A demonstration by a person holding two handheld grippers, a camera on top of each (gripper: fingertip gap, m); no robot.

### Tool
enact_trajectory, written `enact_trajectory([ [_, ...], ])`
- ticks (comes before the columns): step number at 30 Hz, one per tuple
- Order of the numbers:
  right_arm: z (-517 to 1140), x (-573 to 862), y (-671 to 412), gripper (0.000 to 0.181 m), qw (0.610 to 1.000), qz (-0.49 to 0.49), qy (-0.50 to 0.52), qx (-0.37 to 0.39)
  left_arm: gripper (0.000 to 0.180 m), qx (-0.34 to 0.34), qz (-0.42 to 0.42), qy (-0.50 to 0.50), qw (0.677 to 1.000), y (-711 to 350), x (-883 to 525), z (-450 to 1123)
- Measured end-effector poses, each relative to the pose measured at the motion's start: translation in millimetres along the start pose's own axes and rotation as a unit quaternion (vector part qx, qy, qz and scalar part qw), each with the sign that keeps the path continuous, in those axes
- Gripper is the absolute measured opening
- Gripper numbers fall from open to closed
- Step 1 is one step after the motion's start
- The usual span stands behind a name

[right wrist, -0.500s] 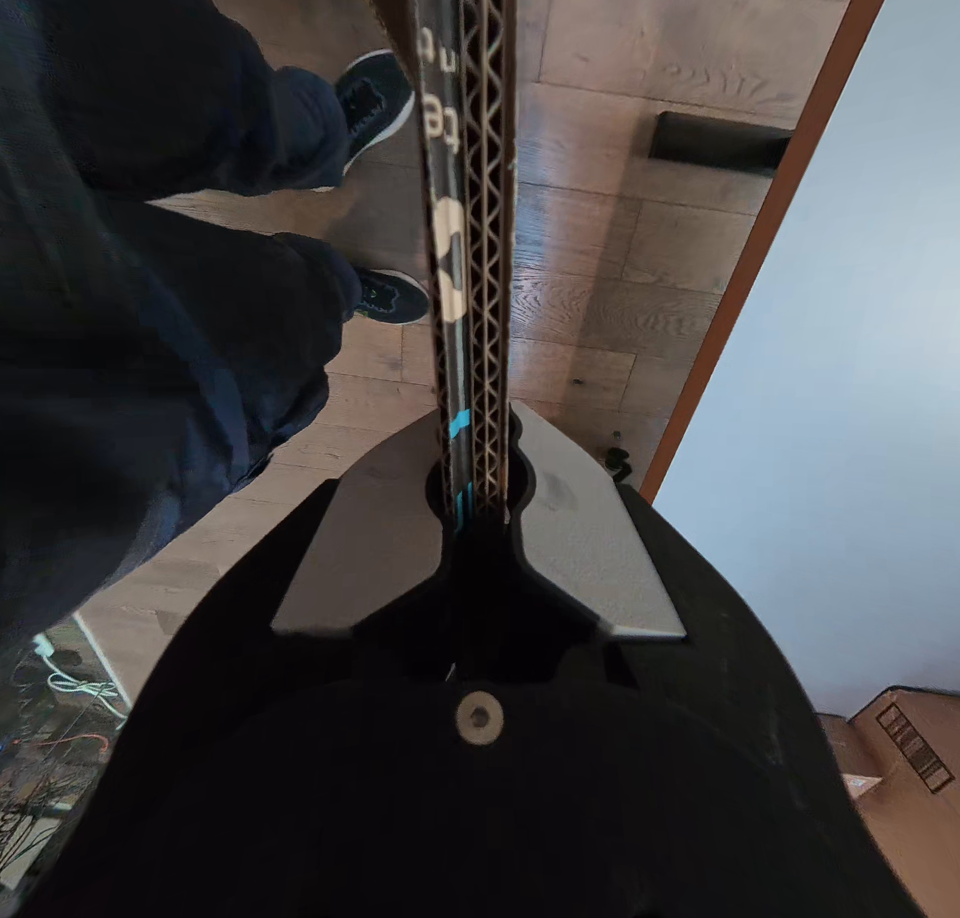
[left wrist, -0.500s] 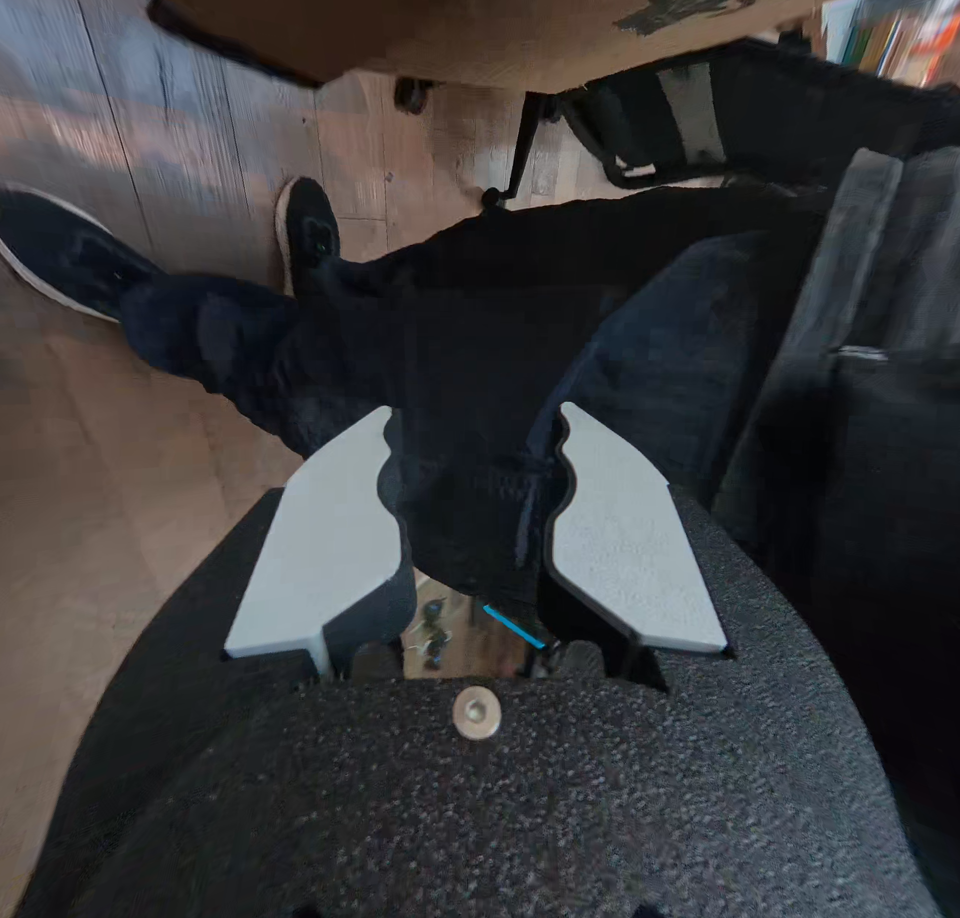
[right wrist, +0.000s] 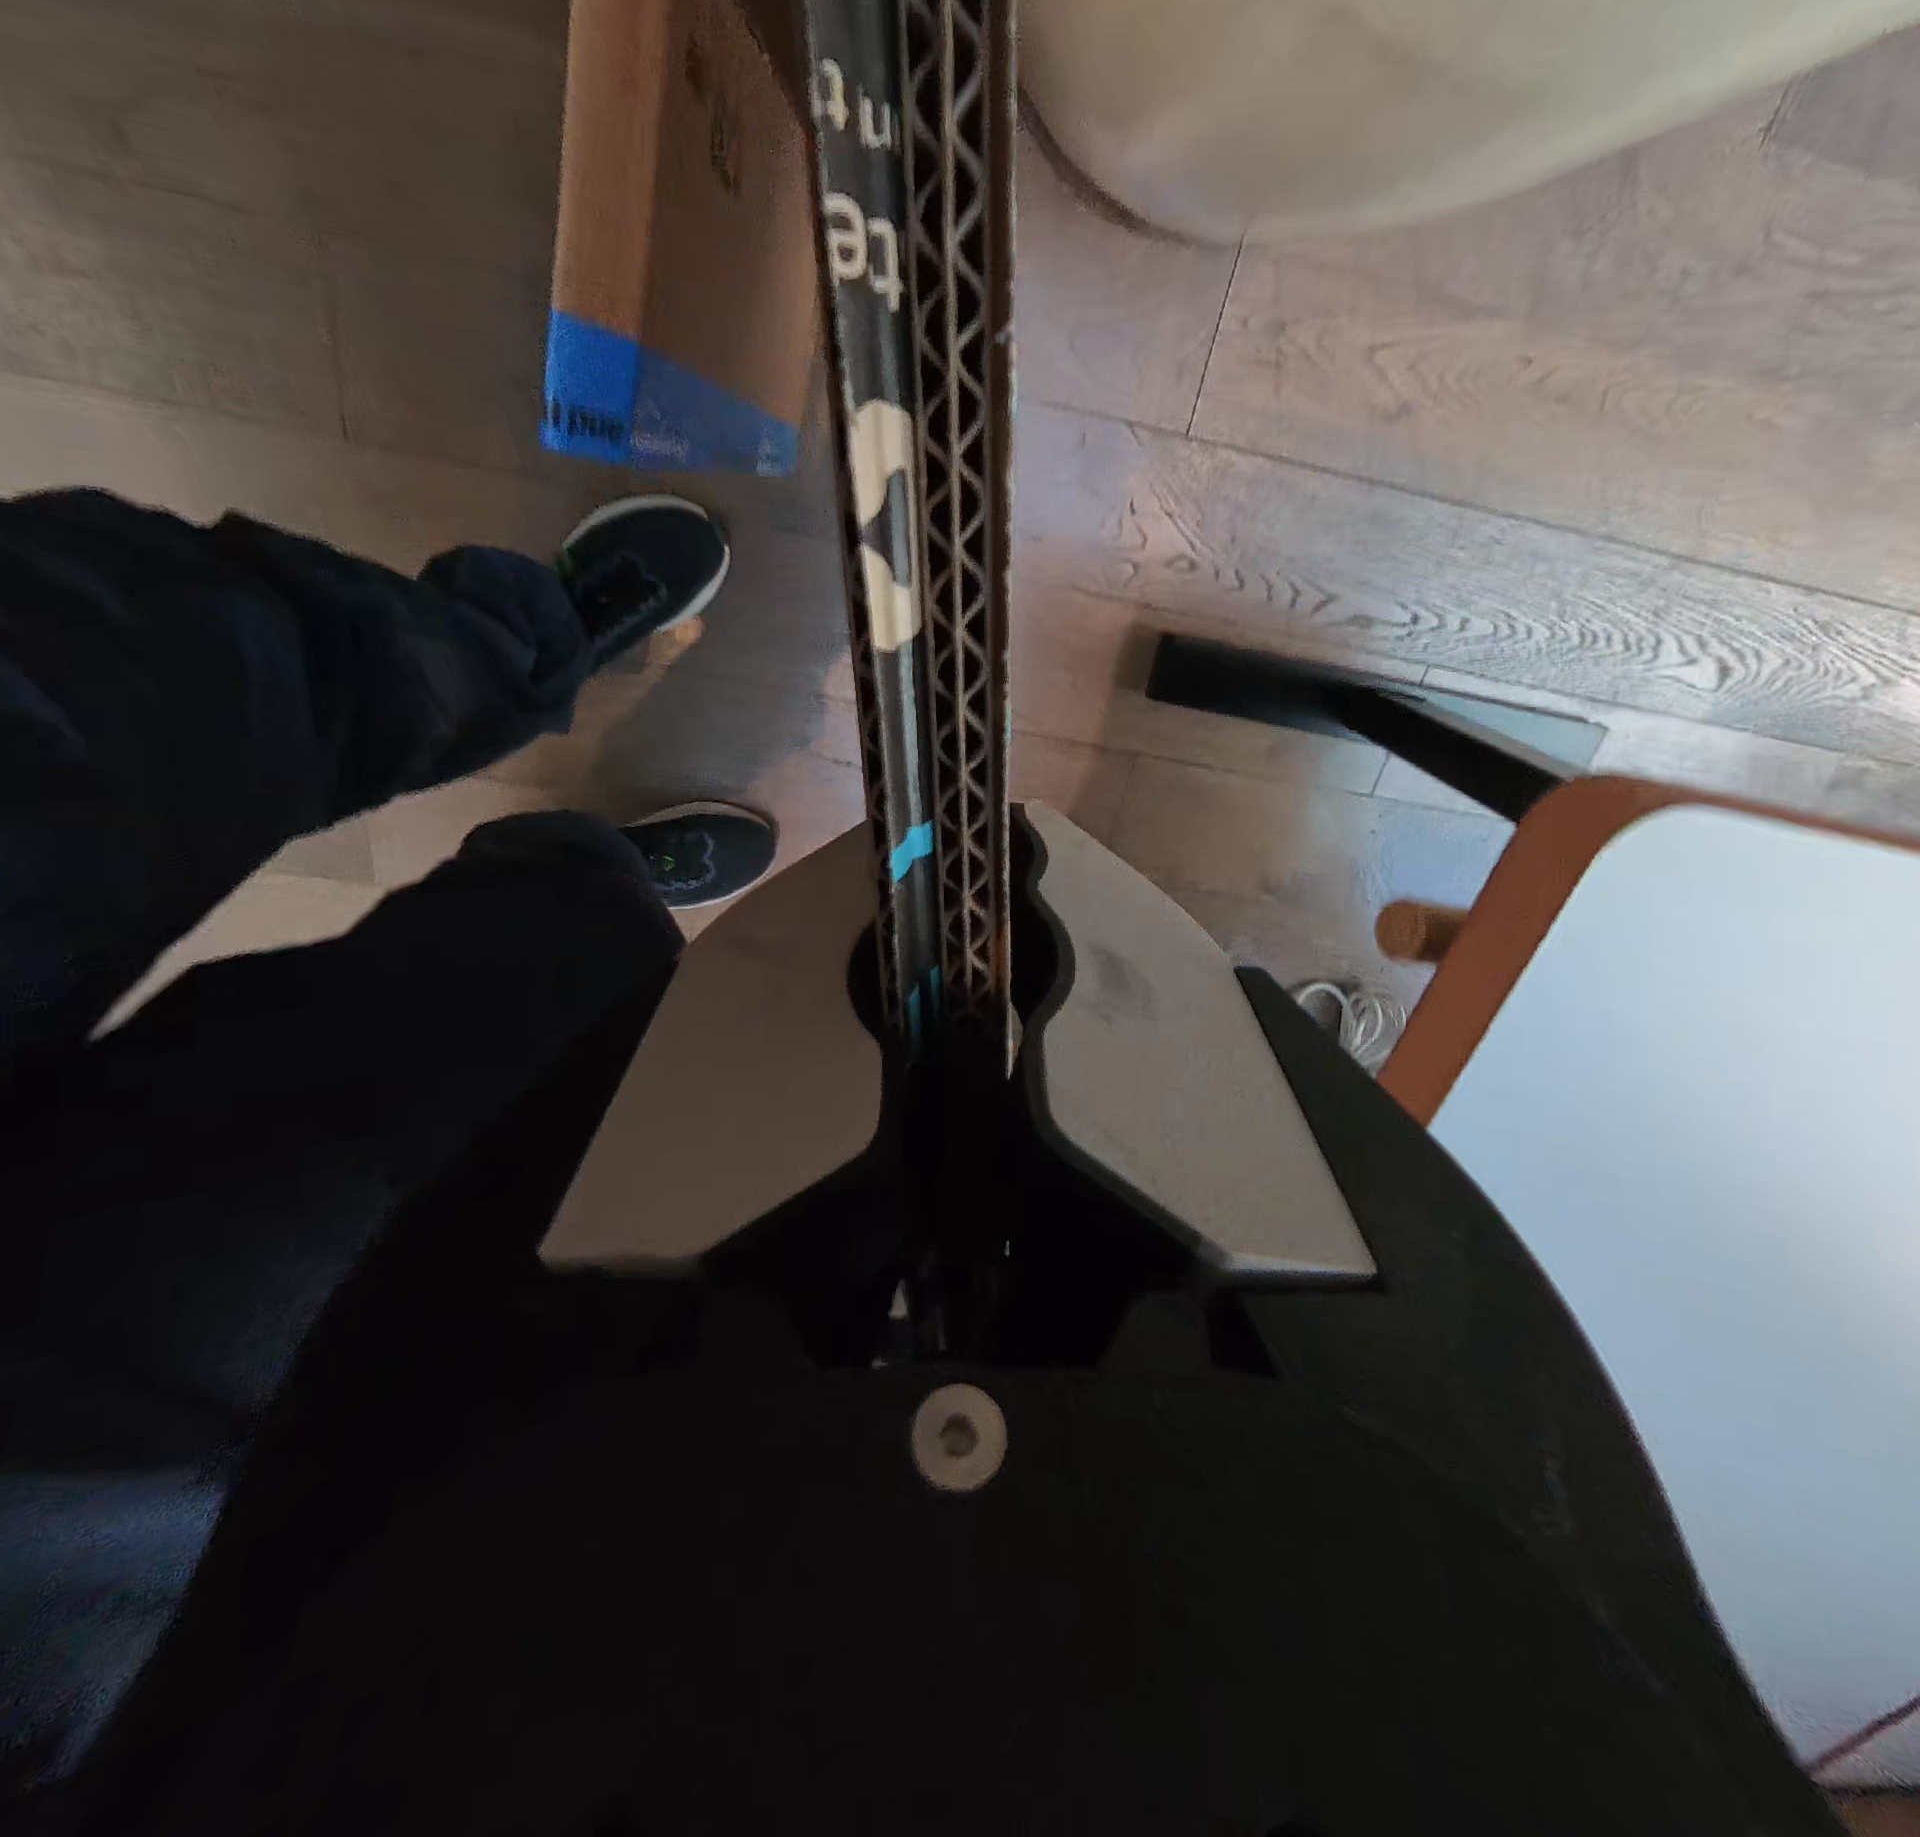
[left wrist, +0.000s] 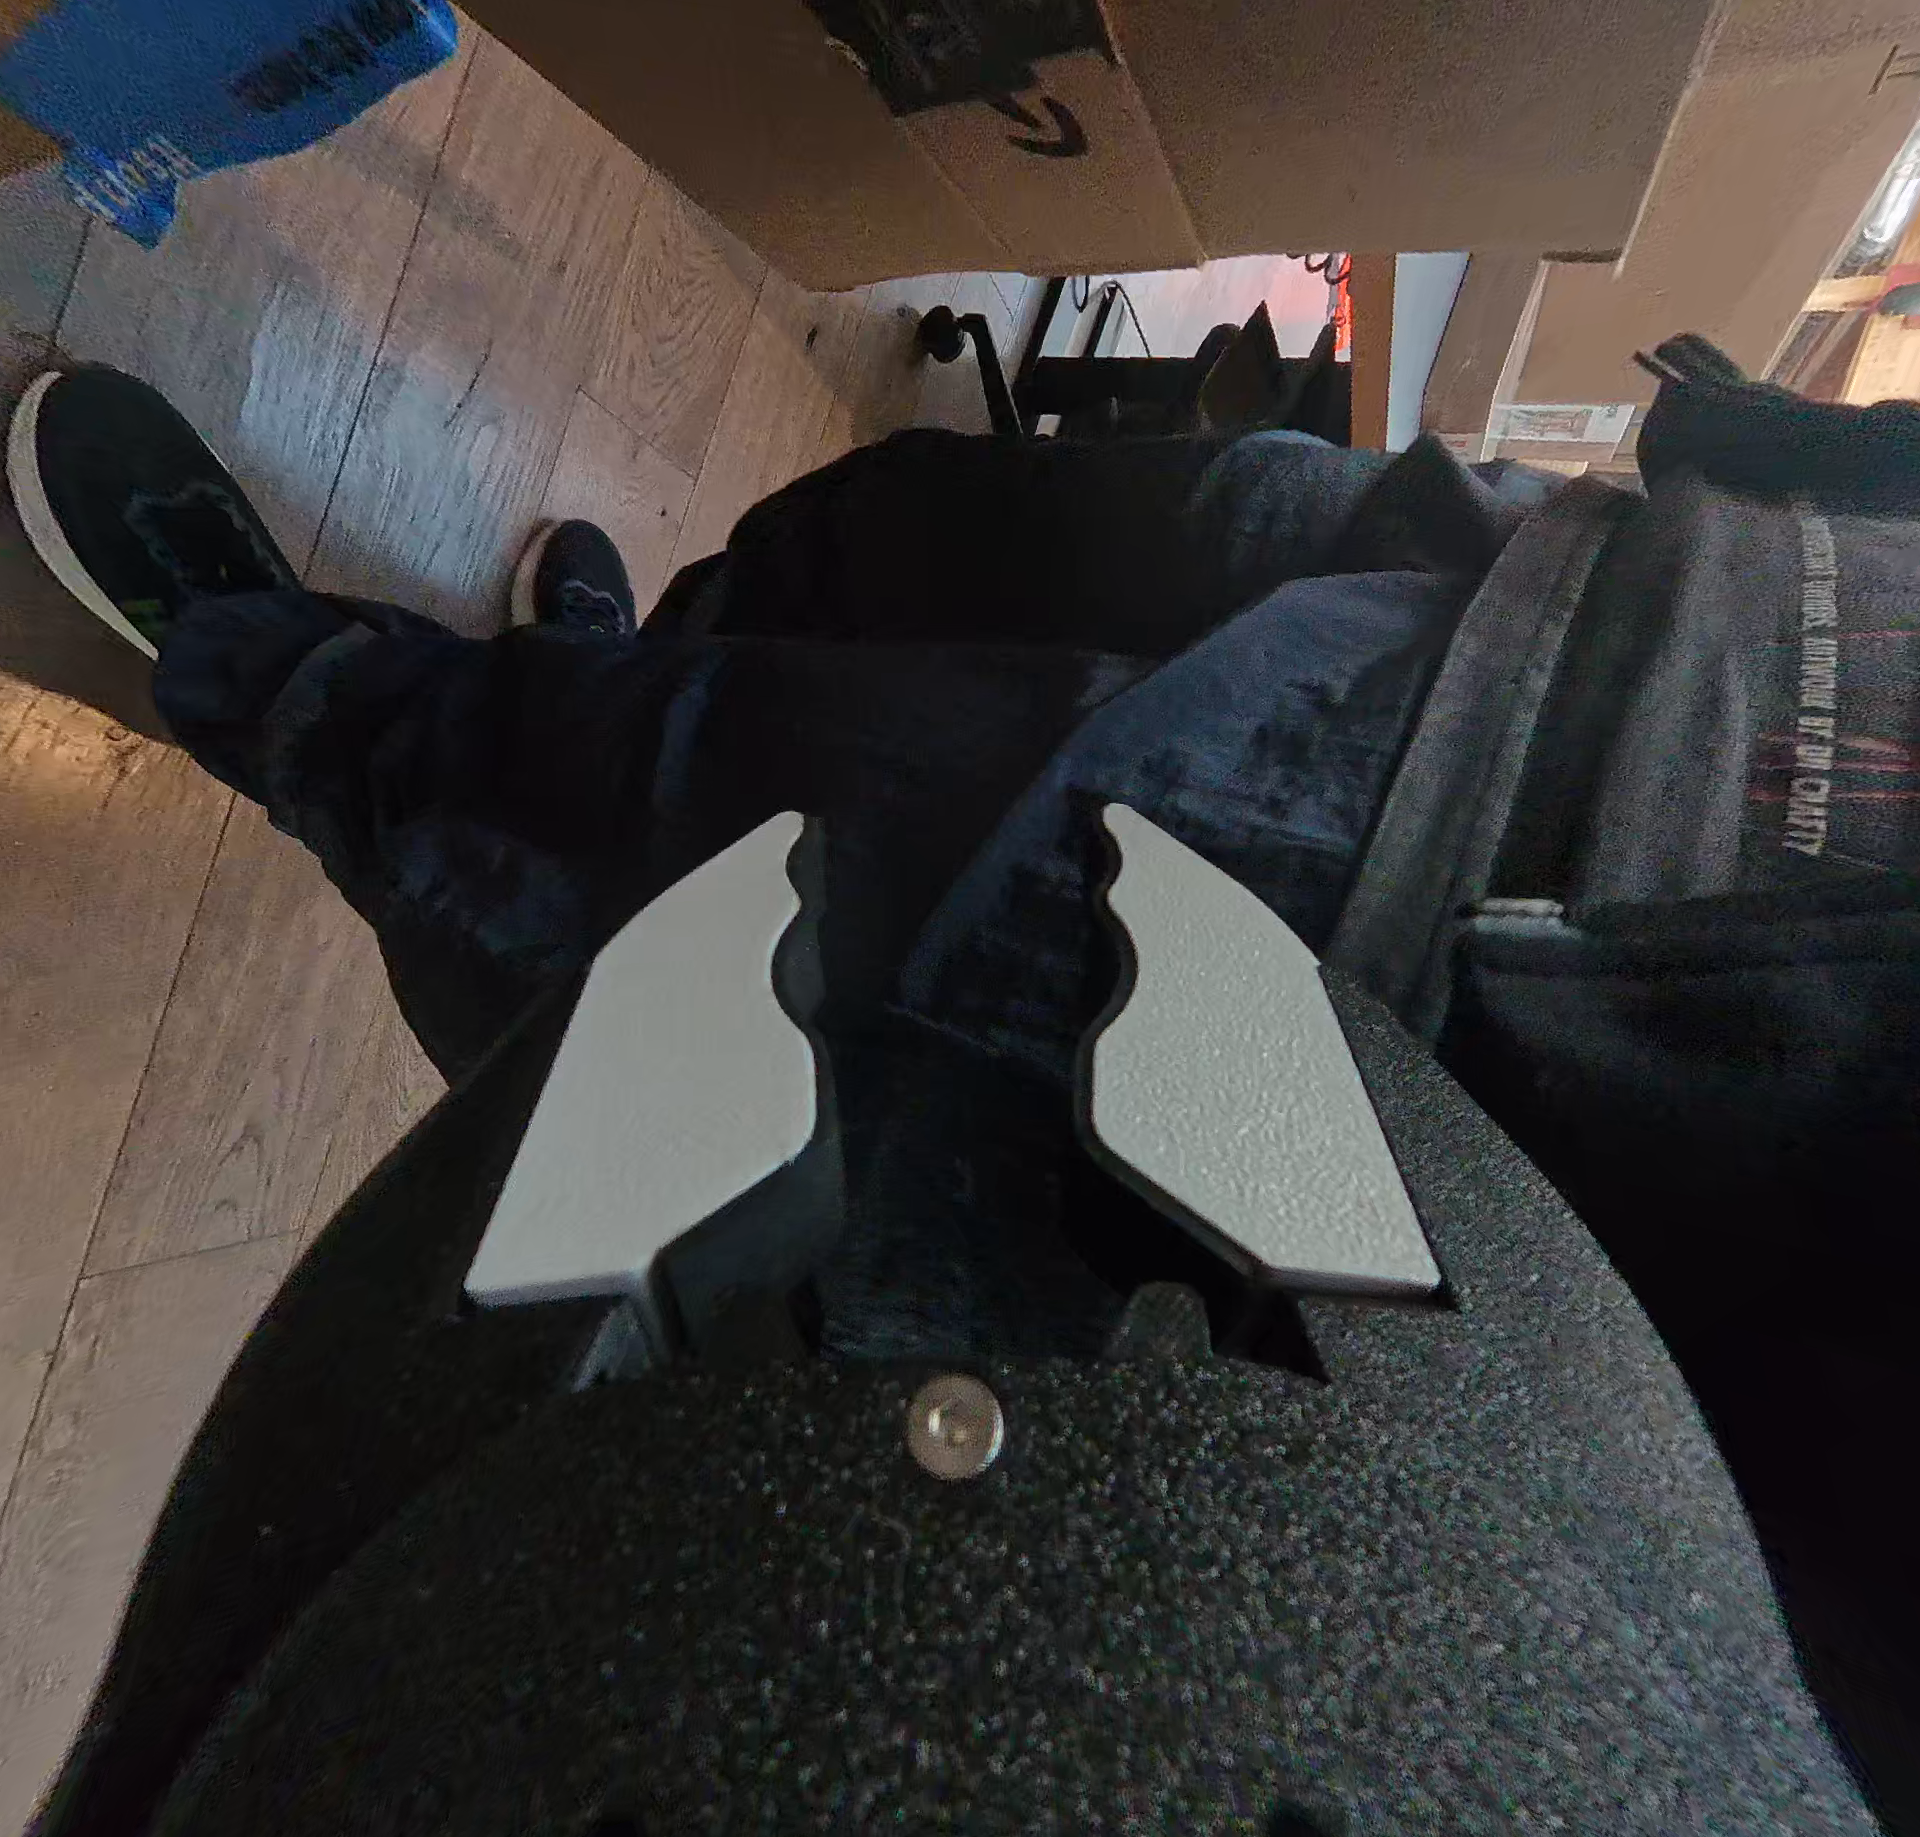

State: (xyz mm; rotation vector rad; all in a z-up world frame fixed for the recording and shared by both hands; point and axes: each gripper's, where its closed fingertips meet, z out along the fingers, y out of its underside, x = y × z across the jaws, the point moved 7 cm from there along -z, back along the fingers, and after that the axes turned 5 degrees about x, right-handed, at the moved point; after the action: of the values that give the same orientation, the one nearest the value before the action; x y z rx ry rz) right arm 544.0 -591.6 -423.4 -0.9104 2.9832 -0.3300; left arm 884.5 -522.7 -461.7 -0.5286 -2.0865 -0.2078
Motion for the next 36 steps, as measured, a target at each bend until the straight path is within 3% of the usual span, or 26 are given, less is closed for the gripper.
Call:
enact_trajectory([
  [5, 36, -6, -101, 0.015, 0.999, 0.017, -0.012, 0.048, 0.048, 0.045, -0.003, -0.010, 0.999, 0, 16, -15],
  [10, 74, -13, -159, 0.015, 0.998, -0.012, -0.026, 0.059, 0.047, 0.101, -0.077, -0.031, 0.991, 31, 20, -20],
  [14, 106, -5, -174, 0.015, 0.997, -0.038, -0.029, 0.060, 0.044, 0.184, -0.163, -0.051, 0.968, 51, 28, -34],
  [17, 129, 4, -184, 0.016, 0.996, -0.031, -0.053, 0.058, 0.044, 0.190, -0.191, -0.065, 0.961, 61, 38, -33],
  [26, 203, -1, -238, 0.016, 0.996, -0.009, -0.086, 0.037, 0.045, 0.225, -0.175, -0.126, 0.950, 37, 84, -43],
  [36, 277, -27, -284, 0.020, 0.993, -0.070, -0.090, 0.027, 0.045, 0.273, -0.190, -0.159, 0.930, 37, 113, -60],
])
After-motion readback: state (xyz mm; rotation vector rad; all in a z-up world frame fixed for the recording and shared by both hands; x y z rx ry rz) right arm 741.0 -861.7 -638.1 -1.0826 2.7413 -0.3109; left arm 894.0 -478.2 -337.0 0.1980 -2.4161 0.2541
